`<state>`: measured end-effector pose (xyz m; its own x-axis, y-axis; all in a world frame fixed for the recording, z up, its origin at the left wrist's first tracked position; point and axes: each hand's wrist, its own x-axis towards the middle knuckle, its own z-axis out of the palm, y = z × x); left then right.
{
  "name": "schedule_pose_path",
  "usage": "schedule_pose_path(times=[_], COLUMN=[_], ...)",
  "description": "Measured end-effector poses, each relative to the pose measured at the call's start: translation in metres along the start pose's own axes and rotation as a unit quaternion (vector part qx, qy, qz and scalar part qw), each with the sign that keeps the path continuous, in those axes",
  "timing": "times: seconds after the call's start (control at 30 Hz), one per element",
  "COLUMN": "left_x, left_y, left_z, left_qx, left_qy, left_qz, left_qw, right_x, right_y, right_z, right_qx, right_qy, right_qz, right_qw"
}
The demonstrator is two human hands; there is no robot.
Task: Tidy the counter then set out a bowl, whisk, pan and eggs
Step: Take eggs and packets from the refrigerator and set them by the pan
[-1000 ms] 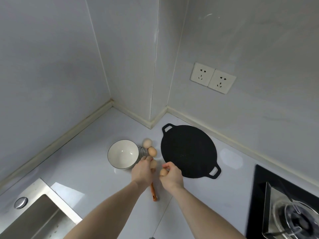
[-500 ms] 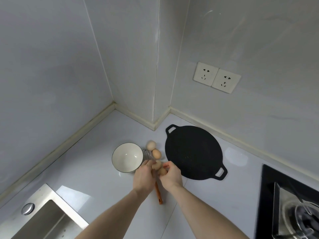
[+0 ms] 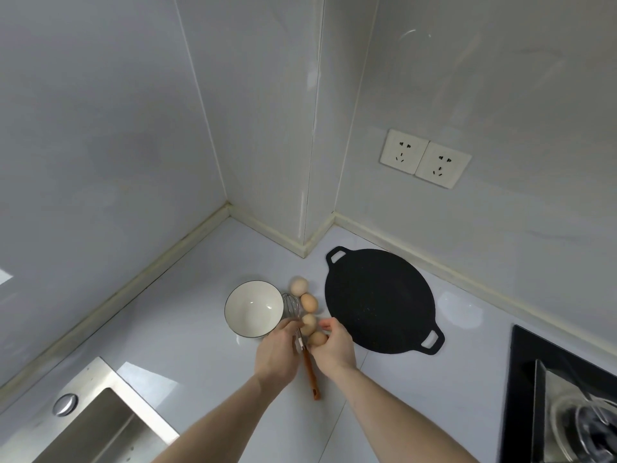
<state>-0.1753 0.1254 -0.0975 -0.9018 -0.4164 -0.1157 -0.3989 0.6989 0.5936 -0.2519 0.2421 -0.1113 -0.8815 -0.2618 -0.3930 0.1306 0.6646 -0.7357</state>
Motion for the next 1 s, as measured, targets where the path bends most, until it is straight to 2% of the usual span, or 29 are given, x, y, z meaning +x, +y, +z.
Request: schedule_pose_path(times=[0.7, 1.0], left_x=[-0.03, -0.039], left_y=[-0.001, -0.008], left_z=[-0.013, -0.016], left_qx=[0.025, 0.033], left_qy=[-0.074, -0.079], left_qz=[0.004, -0.007], left_qw=[0.997, 0.996], right_x=[-0.02, -0.023], right_y=[0.01, 0.007], right_z=[-0.018, -0.013], right_qx=[-0.077, -0.051], right_qy=[-0.018, -0.005], right_qz=[0.014, 0.012], right_qw=[0.997, 0.999])
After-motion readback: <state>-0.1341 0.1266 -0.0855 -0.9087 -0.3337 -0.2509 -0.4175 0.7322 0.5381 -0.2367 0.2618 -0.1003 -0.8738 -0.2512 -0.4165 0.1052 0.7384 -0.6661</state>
